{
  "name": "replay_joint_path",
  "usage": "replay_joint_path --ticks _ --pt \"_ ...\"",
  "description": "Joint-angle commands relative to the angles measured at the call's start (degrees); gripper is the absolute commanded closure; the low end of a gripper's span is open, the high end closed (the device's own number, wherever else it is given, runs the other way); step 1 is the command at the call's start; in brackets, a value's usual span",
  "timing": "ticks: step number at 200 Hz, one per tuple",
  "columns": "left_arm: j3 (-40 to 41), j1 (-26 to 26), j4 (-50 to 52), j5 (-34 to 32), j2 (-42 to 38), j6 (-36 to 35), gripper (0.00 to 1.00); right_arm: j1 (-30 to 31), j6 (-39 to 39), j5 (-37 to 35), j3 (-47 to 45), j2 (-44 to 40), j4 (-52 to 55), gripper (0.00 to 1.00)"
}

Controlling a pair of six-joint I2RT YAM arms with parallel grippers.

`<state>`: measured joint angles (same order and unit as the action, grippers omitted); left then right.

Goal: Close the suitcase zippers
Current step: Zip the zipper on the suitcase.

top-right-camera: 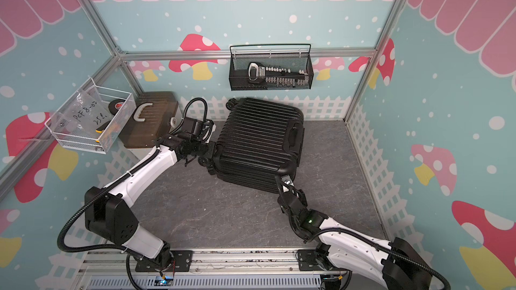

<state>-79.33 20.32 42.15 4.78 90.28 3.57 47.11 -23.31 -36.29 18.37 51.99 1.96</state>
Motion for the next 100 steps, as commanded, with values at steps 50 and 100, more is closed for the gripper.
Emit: replay_joint_path --ticks 50,100 --pt "-2.66 -4.99 7.38 5.88 -4.67 -11.45 0.54 -4.72 -0.54 2.98 1.49 0.92 -2.82 1.00" --pt "-3.77 -15.74 10.93 32.86 -6.02 -49.22 0.49 -5.72 -0.16 4.02 0.73 -0.21 -2.97 1.00"
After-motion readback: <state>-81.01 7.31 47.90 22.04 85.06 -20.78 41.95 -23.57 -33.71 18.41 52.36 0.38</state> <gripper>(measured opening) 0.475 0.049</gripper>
